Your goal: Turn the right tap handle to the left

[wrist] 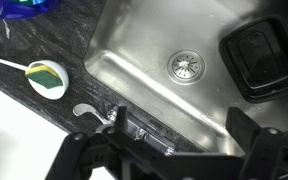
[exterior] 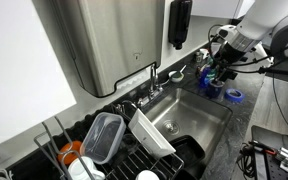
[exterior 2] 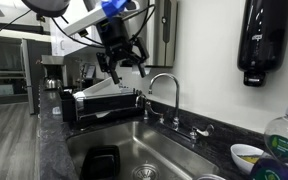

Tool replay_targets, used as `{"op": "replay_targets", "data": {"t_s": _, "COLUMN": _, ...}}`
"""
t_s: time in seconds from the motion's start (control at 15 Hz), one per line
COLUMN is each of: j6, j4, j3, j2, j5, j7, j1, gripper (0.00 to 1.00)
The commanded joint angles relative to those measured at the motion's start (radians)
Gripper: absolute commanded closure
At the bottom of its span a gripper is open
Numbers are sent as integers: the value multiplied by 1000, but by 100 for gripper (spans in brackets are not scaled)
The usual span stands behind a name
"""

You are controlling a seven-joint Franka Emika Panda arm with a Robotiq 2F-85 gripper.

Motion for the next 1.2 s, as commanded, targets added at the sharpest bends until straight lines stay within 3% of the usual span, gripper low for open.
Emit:
{"op": "replay_targets", "data": {"t_s": 0.0, "j6": 25, "j4": 137, "j3": -54, "j2": 175, "j5": 23, "j7": -180, "j1": 13, "gripper": 0}}
{"op": "replay_targets", "data": {"t_s": 0.2, "j6": 31, "j4": 200, "j3": -67, "j2": 260, "j5": 34, "j7": -314, "j1": 1, "gripper": 0}}
{"op": "replay_targets", "data": {"t_s": 0.27, "j6": 12, "j4": 143, "j3": -43, "j2": 187, "j5": 18, "j7": -234, "j1": -12, "gripper": 0}}
{"op": "replay_targets", "data": {"t_s": 1.13, "j6": 55, "j4": 214, "j3": -56, "j2": 289, "j5": 42, "j7": -327, "j1": -20, "gripper": 0}}
